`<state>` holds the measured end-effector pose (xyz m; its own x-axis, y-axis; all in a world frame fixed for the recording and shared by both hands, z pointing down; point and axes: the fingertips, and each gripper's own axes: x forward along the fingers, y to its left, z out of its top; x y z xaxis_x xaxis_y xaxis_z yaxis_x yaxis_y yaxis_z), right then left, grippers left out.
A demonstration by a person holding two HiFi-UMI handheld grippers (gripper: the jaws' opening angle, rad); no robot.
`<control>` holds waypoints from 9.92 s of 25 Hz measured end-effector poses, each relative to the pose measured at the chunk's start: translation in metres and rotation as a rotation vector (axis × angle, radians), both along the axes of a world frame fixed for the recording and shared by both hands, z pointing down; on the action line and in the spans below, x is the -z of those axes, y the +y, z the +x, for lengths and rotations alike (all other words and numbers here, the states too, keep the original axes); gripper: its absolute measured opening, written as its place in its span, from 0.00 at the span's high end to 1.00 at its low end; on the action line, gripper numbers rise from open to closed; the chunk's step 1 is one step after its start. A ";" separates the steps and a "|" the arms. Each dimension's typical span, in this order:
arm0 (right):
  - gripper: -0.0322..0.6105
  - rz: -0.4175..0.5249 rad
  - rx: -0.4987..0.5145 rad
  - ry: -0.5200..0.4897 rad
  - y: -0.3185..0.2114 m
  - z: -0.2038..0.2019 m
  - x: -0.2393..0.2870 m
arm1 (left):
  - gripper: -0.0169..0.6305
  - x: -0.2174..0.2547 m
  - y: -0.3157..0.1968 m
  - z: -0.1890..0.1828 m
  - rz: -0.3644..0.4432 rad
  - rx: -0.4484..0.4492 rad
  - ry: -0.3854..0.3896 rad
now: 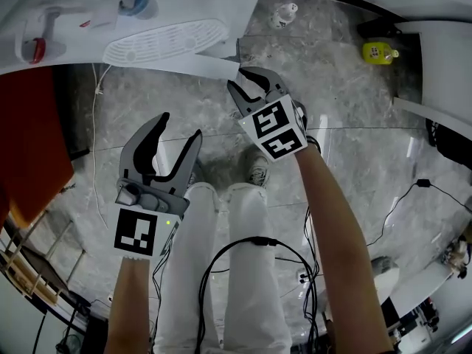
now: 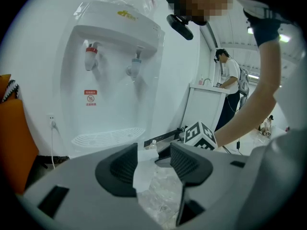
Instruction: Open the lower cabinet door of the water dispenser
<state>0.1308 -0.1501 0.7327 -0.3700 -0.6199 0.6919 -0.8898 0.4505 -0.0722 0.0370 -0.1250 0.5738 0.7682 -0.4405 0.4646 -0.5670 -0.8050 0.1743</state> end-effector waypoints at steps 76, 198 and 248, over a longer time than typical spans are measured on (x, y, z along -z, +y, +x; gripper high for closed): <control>0.95 -0.157 -0.071 -0.089 0.136 0.031 0.038 | 0.45 -0.149 0.022 -0.004 -0.516 0.658 -0.113; 0.95 0.230 -0.155 -0.112 0.053 -0.056 0.485 | 0.95 0.360 0.004 -0.169 0.097 0.381 -0.009; 0.95 0.410 -0.122 -0.133 0.096 -0.065 0.588 | 0.95 0.458 0.050 -0.137 0.256 0.256 0.100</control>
